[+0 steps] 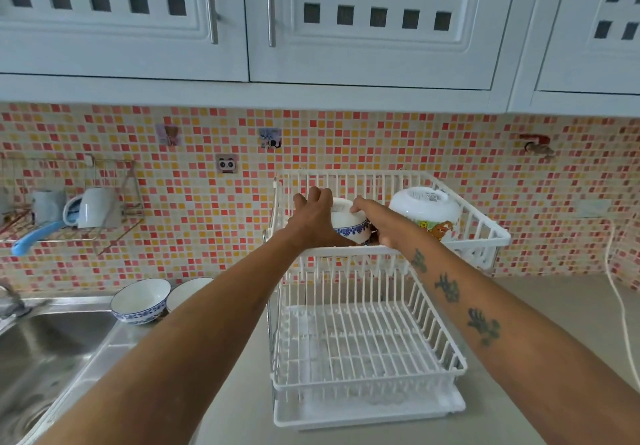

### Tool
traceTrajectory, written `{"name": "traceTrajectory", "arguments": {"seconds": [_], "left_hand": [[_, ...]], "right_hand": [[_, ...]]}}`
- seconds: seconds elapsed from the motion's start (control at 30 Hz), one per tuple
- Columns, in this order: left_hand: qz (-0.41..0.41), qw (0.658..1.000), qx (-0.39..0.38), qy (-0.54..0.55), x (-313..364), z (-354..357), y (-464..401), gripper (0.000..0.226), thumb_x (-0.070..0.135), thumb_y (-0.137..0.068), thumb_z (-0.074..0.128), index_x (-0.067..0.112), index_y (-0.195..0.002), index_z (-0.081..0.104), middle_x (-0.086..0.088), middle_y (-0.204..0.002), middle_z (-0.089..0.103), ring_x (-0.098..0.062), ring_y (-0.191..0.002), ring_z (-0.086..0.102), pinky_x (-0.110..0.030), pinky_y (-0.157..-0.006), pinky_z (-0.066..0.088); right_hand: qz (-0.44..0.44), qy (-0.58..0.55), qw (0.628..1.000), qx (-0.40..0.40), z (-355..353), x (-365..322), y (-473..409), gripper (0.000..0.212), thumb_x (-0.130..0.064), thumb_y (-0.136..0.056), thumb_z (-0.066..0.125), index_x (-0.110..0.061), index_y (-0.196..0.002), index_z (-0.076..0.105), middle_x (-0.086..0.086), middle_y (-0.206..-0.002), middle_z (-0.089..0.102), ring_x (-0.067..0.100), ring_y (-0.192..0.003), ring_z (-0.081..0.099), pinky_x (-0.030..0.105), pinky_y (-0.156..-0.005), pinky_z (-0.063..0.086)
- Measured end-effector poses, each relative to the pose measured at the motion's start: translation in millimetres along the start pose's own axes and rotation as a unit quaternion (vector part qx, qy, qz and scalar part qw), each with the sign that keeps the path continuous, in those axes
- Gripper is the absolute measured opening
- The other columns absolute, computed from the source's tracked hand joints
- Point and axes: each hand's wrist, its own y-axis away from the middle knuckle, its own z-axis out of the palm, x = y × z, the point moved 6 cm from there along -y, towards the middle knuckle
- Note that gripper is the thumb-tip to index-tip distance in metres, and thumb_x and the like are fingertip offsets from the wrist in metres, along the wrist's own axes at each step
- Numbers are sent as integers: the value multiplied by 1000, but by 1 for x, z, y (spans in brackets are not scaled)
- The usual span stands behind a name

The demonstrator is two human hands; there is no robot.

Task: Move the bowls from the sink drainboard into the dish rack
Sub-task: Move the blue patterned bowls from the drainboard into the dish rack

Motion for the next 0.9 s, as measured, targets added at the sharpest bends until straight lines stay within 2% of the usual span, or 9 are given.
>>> {"name": "traceTrajectory", "arguments": {"seconds": [0.23, 0.37, 0.47, 0.57, 0.63, 0.73, 0.83, 0.9], "left_hand": [[8, 999, -15, -34, -4, 6, -4, 90, 51, -66, 80, 6, -131, 37, -15, -131, 40, -35, -120, 35, -45, -109, 27], [11, 999, -25, -43, -3, 7, -4, 92, 50, -68, 79, 5, -135, 34, -16, -136, 38, -34, -127, 33, -49, -115, 20], [2, 999, -32, -32, -3, 6, -3, 94, 51, -67, 79, 7, -136, 33, -15, -137, 36, -38, -128, 32, -50, -114, 24], [-13, 999, -44, -17, -5, 8, -3, 96, 55, -64, 79, 10, -136, 33, -13, -138, 34, -39, -130, 30, -54, -110, 31], [-39, 998, -48, 1, -5, 7, 0, 96, 60, -64, 77, 13, -136, 34, -12, -143, 30, -37, -133, 26, -59, -110, 29], [-66, 997, -26, 23, -5, -3, 3, 99, 70, -64, 70, 15, -139, 36, -11, -152, 21, -36, -142, 16, -58, -115, 18], [-83, 990, 23, 107, -14, -27, 4, 85, 68, -70, 67, 18, -135, 43, -8, -151, 22, -33, -142, 17, -55, -115, 19], [-96, 980, 65, 163, -29, -48, 7, 71, 64, -77, 63, 19, -129, 48, -8, -149, 26, -32, -140, 21, -53, -114, 22]], "right_hand": [[8, 20, 1000, -1, 2, 1, 0, 29, -23, -89, 49, -7, -113, 47, 7, -86, 56, 20, -75, 52, 35, -79, 44], [10, 21, 1000, -3, 4, 1, 2, 18, -21, -90, 47, -7, -101, 50, 7, -82, 56, 20, -72, 52, 32, -72, 44], [10, 34, 999, 11, 4, 2, 0, 32, -25, -86, 50, -6, -113, 50, 8, -88, 58, 23, -83, 54, 35, -79, 43], [-8, 51, 998, 44, 0, 1, -4, 43, -26, -84, 54, -4, -121, 52, 10, -93, 60, 23, -82, 56, 31, -70, 44], [-52, 101, 989, 95, -5, -5, -1, 38, -29, -85, 56, -4, -114, 58, 10, -93, 62, 23, -75, 56, 31, -63, 44], [-172, 170, 953, 182, -7, -23, 12, 28, -32, -91, 51, -8, -98, 63, 5, -95, 60, 23, -84, 56, 31, -69, 39], [-265, 121, 928, 233, 0, -41, 29, 28, -28, -94, 49, -11, -111, 64, -1, -113, 59, 18, -102, 56, 30, -82, 41], [-301, 74, 922, 233, 15, -55, 34, 25, -29, -93, 48, -14, -106, 63, 6, -121, 63, 22, -111, 59, 31, -87, 45]]}}
